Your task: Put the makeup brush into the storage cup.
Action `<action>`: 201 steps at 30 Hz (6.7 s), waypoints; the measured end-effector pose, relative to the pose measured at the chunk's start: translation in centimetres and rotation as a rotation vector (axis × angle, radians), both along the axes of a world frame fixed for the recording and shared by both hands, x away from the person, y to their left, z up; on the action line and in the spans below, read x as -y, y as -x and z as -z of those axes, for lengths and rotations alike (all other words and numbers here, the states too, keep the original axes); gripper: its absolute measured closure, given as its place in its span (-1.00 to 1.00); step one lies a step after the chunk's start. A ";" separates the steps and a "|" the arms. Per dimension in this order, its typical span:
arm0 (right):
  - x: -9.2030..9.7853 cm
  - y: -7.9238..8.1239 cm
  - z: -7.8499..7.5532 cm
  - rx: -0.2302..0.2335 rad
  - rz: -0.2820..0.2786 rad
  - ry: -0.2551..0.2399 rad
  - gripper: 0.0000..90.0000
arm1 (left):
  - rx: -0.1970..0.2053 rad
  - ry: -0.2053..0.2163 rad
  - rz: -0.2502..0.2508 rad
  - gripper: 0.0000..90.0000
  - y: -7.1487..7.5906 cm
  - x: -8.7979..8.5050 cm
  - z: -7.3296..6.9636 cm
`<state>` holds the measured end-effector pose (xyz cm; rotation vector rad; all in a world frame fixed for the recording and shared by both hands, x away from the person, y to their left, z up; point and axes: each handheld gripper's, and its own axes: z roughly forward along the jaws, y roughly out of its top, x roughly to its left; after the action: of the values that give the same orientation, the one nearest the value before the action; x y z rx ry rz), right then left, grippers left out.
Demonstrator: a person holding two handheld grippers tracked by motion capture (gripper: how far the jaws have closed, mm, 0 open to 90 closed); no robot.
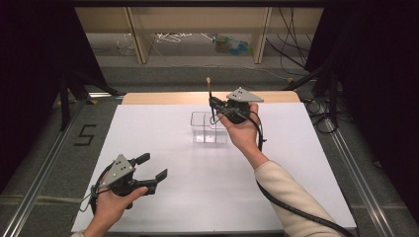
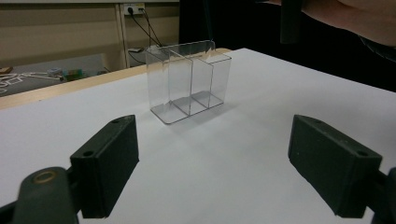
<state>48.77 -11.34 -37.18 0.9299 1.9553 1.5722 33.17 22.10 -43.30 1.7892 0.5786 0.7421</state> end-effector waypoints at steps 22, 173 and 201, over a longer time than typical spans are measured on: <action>-0.2 -0.4 0.2 0.017 0.004 0.006 0.86 | 0.000 -0.010 -0.001 -0.65 0.0 -0.1 0.0; -1.3 -2.4 2.9 -0.010 0.030 0.044 0.86 | 0.006 0.005 0.007 -0.65 -0.1 0.0 0.0; -1.3 -2.5 3.4 -0.031 0.032 0.054 0.86 | 0.004 0.002 0.000 -0.65 0.0 -0.1 0.0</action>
<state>51.25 -9.99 -40.53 0.9636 1.9842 1.4883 33.21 22.16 -43.29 1.7852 0.5768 0.7450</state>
